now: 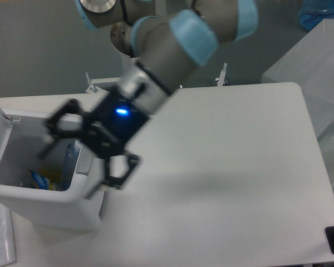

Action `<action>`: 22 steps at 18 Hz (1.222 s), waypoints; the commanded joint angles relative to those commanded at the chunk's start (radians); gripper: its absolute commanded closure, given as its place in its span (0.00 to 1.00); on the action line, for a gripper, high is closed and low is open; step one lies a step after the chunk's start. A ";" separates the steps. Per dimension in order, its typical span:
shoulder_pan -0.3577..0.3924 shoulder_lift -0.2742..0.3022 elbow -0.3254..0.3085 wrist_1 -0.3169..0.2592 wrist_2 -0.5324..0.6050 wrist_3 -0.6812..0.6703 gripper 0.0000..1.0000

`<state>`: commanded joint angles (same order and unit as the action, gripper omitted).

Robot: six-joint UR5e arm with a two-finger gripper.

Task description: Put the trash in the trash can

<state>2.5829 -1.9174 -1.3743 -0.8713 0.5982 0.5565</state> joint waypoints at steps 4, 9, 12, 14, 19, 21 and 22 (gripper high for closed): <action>0.069 -0.023 -0.051 -0.002 0.044 0.141 0.00; 0.083 -0.041 -0.055 -0.003 0.342 0.334 0.00; 0.082 -0.041 -0.051 -0.005 0.518 0.401 0.00; 0.079 -0.041 -0.054 -0.006 0.618 0.450 0.00; 0.075 -0.049 -0.037 -0.053 0.724 0.540 0.00; 0.074 -0.054 -0.023 -0.112 0.752 0.604 0.00; 0.074 -0.054 -0.016 -0.147 0.768 0.638 0.00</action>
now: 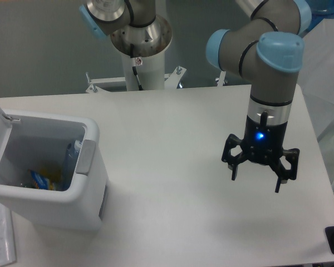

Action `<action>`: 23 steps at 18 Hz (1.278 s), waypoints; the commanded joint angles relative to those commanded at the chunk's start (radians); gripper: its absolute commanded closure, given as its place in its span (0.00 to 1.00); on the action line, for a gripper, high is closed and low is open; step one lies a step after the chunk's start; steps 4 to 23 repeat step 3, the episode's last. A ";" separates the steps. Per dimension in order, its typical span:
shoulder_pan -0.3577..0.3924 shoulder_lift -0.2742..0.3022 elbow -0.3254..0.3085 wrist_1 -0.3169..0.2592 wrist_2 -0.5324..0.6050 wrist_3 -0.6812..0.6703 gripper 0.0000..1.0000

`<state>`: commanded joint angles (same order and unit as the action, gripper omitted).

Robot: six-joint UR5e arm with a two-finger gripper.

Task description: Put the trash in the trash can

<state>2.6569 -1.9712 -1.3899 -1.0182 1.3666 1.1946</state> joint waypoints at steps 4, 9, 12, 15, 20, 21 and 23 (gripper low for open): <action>-0.008 -0.009 0.038 -0.091 0.054 0.037 0.00; -0.008 -0.009 0.038 -0.091 0.054 0.037 0.00; -0.008 -0.009 0.038 -0.091 0.054 0.037 0.00; -0.008 -0.009 0.038 -0.091 0.054 0.037 0.00; -0.008 -0.009 0.038 -0.091 0.054 0.037 0.00; -0.008 -0.009 0.038 -0.091 0.054 0.037 0.00; -0.008 -0.009 0.038 -0.091 0.054 0.037 0.00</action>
